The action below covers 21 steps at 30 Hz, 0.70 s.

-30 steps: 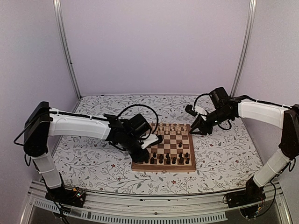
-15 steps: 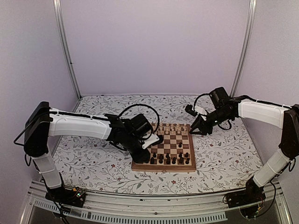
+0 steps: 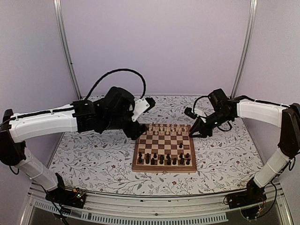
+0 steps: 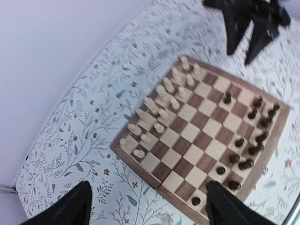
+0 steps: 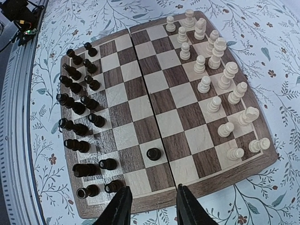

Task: Set up the chess pieces on the board
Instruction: Place the chess piece on the chessboard, then move the chess piece to the chessboard.

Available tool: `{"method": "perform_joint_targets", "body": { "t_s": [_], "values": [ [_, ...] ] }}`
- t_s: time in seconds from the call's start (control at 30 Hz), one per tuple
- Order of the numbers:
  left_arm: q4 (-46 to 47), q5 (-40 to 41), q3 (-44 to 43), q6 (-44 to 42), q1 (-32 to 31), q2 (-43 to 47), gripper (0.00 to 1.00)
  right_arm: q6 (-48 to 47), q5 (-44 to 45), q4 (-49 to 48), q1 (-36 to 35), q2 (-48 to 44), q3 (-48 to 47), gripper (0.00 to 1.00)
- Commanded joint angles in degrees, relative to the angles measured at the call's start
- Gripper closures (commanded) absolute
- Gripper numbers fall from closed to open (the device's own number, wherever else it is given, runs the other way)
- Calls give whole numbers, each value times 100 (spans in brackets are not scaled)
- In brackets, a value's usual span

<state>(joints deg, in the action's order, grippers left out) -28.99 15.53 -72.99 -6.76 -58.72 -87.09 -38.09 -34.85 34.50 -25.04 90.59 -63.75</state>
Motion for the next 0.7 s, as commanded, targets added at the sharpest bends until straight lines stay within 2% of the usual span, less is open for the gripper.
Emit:
{"method": "perform_joint_targets", "body": {
  "t_s": [0.0,0.03,0.1,0.27,0.4,0.67],
  "values": [
    [2543,1236,625,-828,177,690,2,-146,-145,299,-226,414,-316,66],
    [3238,1170,699,-865,274,704,1,-146,-107,313,-270,477,-367,66],
    [3805,977,714,-870,500,583,1,-125,1,316,-357,616,-457,66],
    [3625,83,660,-251,1065,292,1,-65,437,312,-540,963,-595,67],
    [4024,177,1414,-396,1117,506,1,-110,631,349,-693,1128,-672,67],
    [3726,84,1323,-357,1117,396,1,-125,846,419,-872,1442,-885,67]
  ]
}}
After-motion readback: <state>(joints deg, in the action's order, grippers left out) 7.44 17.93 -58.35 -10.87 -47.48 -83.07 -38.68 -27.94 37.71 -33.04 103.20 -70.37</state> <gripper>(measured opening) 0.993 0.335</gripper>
